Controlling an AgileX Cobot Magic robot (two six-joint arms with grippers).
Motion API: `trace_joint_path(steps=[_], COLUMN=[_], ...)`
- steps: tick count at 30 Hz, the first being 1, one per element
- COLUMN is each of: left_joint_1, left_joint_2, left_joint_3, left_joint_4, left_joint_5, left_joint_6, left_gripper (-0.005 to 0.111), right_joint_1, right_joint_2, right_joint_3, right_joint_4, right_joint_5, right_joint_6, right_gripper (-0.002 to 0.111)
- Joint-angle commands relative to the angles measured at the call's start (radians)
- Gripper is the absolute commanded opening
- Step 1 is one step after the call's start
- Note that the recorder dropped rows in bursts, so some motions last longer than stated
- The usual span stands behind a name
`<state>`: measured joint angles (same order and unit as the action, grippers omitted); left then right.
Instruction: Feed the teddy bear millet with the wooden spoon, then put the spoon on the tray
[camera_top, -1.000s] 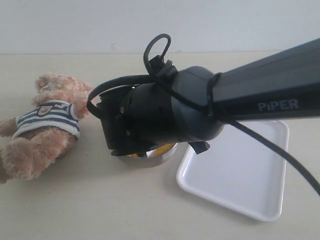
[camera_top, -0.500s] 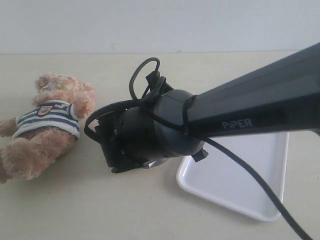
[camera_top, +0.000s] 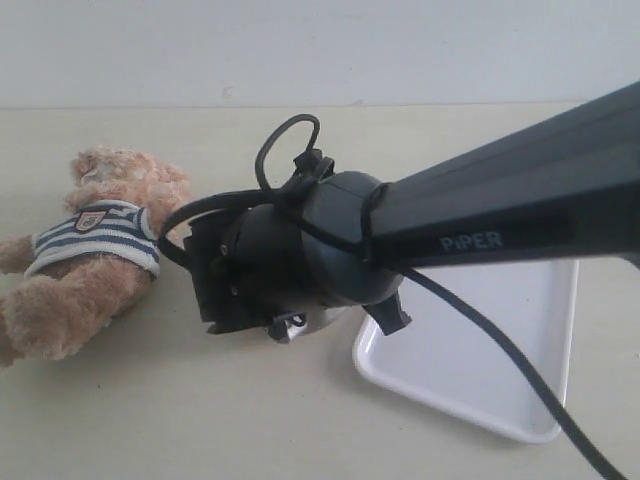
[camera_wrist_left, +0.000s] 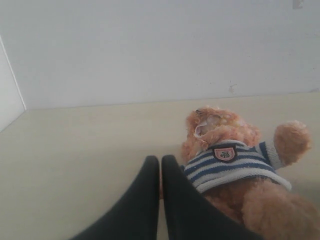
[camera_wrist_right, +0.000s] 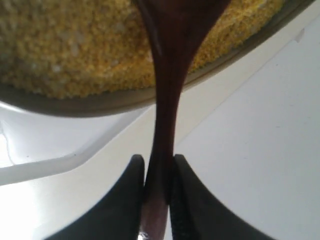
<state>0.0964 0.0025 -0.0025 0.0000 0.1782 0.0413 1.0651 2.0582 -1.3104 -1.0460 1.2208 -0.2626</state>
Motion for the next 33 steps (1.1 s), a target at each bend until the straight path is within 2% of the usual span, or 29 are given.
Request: trace_joint_path(steps=[1,11,24,33], left_joint_1=[-0.005,-0.005,-0.005,-0.005], left_joint_2=[-0.003,-0.003,-0.003,-0.003], left_joint_3=[0.003,0.003,0.003,0.003], left_joint_4=[0.000,0.000,0.000,0.000], left_joint_5=[0.002,0.002,0.002,0.002], left_joint_6=[0.004,0.004,0.004,0.004], left_gripper=[0.004,0.004,0.004,0.004], right_joint_1=[-0.003,-0.082,-0.138,-0.140], right_joint_2=[-0.007,-0.007,-0.046,-0.047], right_joint_3=[-0.072,-0.107,-0.107,-0.107], right_joint_4=[0.079,0.271,0.310,0.368], right_joint_5=[0.000,0.000,0.000,0.000], right_joint_6=[-0.039,-0.165,-0.159,-0.148], right_gripper=[0.000,0.000,0.000,0.000])
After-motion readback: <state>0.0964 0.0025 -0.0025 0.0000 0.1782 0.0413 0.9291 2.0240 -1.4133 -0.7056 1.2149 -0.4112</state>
